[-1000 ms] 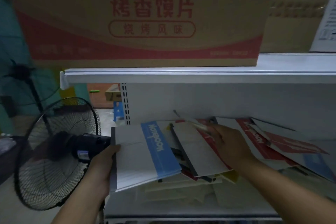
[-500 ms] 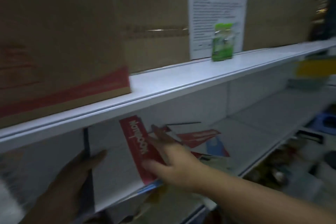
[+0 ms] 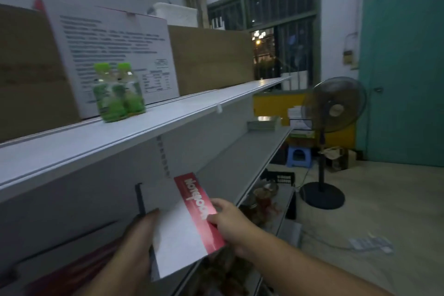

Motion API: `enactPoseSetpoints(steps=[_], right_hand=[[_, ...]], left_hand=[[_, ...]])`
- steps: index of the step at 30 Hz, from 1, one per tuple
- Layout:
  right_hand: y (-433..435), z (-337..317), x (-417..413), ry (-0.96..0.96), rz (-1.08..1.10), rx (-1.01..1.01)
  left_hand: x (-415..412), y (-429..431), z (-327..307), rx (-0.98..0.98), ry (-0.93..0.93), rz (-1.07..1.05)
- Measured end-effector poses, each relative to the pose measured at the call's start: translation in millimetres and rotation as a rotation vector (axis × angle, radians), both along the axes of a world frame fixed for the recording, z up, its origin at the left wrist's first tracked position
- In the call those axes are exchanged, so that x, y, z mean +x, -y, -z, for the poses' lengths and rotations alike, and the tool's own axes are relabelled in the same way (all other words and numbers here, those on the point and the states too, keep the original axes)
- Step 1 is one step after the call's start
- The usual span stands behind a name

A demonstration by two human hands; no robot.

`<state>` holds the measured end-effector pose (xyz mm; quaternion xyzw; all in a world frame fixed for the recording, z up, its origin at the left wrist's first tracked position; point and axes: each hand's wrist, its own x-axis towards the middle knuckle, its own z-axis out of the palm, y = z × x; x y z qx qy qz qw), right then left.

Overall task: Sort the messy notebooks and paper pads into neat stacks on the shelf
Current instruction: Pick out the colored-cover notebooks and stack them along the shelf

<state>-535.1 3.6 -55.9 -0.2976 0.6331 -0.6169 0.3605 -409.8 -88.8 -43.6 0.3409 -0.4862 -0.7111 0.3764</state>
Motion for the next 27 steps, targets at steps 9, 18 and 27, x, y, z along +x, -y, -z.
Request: enactPoseSetpoints(steps=[9, 18, 27], right_hand=[[-49.8, 39.6, -169.8, -0.07, 0.263, 0.197], [-57.5, 52.1, -288.6, -0.05, 0.373, 0.231], [17.2, 34.5, -444.3, -0.127, 0.33, 0.303]], left_hand=[[-201.3, -25.1, 44.9, 0.036, 0.36, 0.131], [-344.6, -11.2, 58.3, 0.01, 0.383, 0.233], [-499.6, 73.2, 56.4, 0.035, 0.383, 0.209]])
